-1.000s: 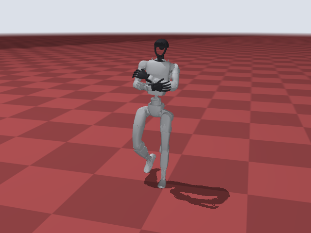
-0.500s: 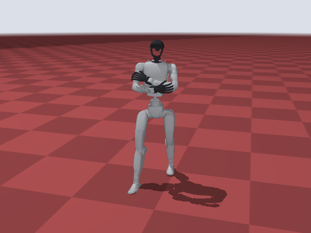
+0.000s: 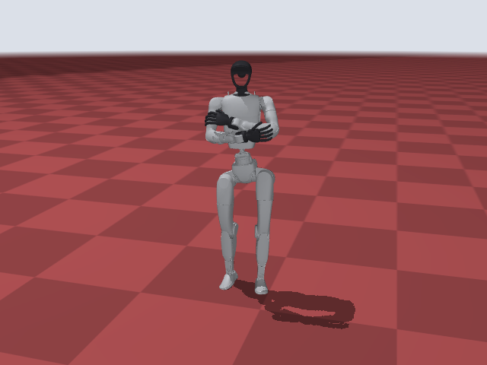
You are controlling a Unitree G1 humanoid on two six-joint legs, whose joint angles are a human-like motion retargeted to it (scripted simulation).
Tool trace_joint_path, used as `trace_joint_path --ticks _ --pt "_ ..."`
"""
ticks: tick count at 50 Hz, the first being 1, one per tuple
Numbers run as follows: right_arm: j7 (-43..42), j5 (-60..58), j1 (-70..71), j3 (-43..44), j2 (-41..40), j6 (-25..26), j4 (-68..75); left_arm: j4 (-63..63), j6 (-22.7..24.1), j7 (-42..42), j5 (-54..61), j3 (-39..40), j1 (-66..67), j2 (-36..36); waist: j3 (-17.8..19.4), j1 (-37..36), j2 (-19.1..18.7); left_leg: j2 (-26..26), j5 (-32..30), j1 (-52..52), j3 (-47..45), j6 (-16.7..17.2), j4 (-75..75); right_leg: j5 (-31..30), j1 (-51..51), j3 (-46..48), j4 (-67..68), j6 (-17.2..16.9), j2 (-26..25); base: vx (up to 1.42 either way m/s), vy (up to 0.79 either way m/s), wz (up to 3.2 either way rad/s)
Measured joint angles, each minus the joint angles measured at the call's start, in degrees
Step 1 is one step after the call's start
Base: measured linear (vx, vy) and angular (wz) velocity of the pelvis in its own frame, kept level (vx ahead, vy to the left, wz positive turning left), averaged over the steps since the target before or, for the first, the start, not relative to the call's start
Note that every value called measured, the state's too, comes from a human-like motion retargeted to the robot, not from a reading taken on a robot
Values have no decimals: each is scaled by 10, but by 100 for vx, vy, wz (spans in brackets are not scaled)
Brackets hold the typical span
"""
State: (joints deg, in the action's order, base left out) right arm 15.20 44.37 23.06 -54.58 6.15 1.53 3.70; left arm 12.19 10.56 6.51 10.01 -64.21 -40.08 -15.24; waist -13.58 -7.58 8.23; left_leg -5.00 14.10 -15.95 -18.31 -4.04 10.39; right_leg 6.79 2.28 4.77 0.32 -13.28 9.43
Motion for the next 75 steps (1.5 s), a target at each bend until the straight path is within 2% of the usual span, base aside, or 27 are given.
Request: trace_joint_path --ticks 7,12,15,18,23,25,28,31,35,39,43,45,47,52,56,60,63,67,71,73,75 --pt "-9 8 3 9 4 -9 -3 2 1 5 8 2 -10 2 24 -15 -24 44 -32 14 -173 76 -154 43 -84 0 1 17 -44 52 5 -25" --pt "-10 17 -5 13 -1 -3 0 0 -8 20 14 5 -8 2 17 -13 -19 62 -47 35 -243 93 -154 53 -127 0 17 35 -52 59 13 -9" --pt "-7 23 -11 12 -4 -2 3 1 -13 32 18 8 -2 1 5 -9 -20 66 -63 66 -227 88 -154 35 -142 -3 55 53 -56 64 20 4" --pt "6 19 -15 9 -4 -9 2 4 -8 45 10 11 5 -1 -9 -2 -31 77 -54 100 -198 83 -148 -23 -124 2 154 64 -62 63 25 23" --pt "8 -4 -1 11 -1 -14 -5 11 -9 31 -14 7 3 -7 -47 6 -39 87 -12 111 -152 67 -123 -138 26 25 438 51 -46 53 26 49" --pt "-1 -4 7 16 3 -8 -10 17 -16 13 -20 5 -3 -10 -50 9 -41 85 6 114 -129 64 -108 -148 77 37 516 57 -31 47 23 91" --pt "-6 -14 23 18 8 0 -14 23 -19 -5 -30 11 -11 -17 -41 23 -48 79 33 124 -88 63 -83 -115 128 57 559 82 -10 45 20 125" --pt "-7 -10 28 16 11 -4 -14 25 -14 -14 -35 12 -11 -19 -30 41 -55 71 54 137 -35 64 -64 -70 151 78 519 102 1 43 15 166" --pt "-8 -3 26 9 11 -15 -10 22 3 -19 -31 12 -5 -16 -18 67 -62 54 73 157 46 68 -54 -40 147 108 365 107 9 43 9 199" --pt "-17 1 27 6 10 -15 -6 19 12 -27 -17 11 -3 -13 -3 96 -48 17 83 186 136 73 -55 -97 115 98 141 85 19 43 1 219" --pt "-26 -14 40 3 4 -4 -5 21 15 -41 -12 5 -10 -18 28 115 -23 -15 93 234 220 72 -63 -172 89 33 -27 34 36 45 -8 194" --pt "-19 -32 46 1 -2 -3 -5 21 24 -43 -22 0 -11 -22 42 118 -19 -17 97 257 253 70 -68 -171 97 -5 -53 3 39 46 -12 146" --pt "-6 -48 49 -2 -9 -8 -4 21 37 -42 -33 -5 -8 -24 50 117 -23 -8 101 276 278 70 -71 -143 113 -37 -53 -17 32 47 -18 117" --pt "6 -64 45 -5 -18 -16 0 21 52 -47 -50 -11 -1 -29 58 113 -41 21 111 312 322 67 -69 -94 112 -77 -53 -17 5 49 -22 99" --pt "6 -52 40 1 -15 -12 3 18 48 -51 -43 -7 -6 -24 52 111 -36 12 96 323 363 53 -57 -121 88 -87 -53 -17 17 49 -22 94" --pt "5 -29 31 9 -9 -7 3 15 39 -42 -30 -2 -12 -18 36 97 -26 -1 50 311 391 50 -19 -125 64 -77 -53 -12 34 49 -26 69" --pt "4 -12 23 14 -7 -5 1 14 31 -29 -31 0 -11 -16 21 82 -13 -15 3 276 376 54 53 -107 44 -62 -53 -4 45 47 -32 61" --pt "-1 0 21 18 -5 1 -3 16 20 -12 -41 0 -11 -18 -6 70 13 -28 -29 163 279 39 221 -87 35 -26 -46 1 69 40 -28 94" --pt "-6 4 24 19 -4 5 -4 18 14 -1 -42 -1 -14 -23 -21 60 30 3 13 61 134 -11 333 -67 32 19 -28 -3 88 33 -21 116" --pt "-8 8 24 18 -6 6 -3 19 13 0 -41 -3 -13 -25 -21 48 35 9 49 39 78 -28 330 -57 28 40 -17 -7 95 31 -16 102" --pt "-12 13 22 16 -9 7 0 19 9 -1 -38 -5 -13 -27 -19 31 37 5 76 30 40 -30 287 -48 24 58 -4 -6 96 30 -12 86"
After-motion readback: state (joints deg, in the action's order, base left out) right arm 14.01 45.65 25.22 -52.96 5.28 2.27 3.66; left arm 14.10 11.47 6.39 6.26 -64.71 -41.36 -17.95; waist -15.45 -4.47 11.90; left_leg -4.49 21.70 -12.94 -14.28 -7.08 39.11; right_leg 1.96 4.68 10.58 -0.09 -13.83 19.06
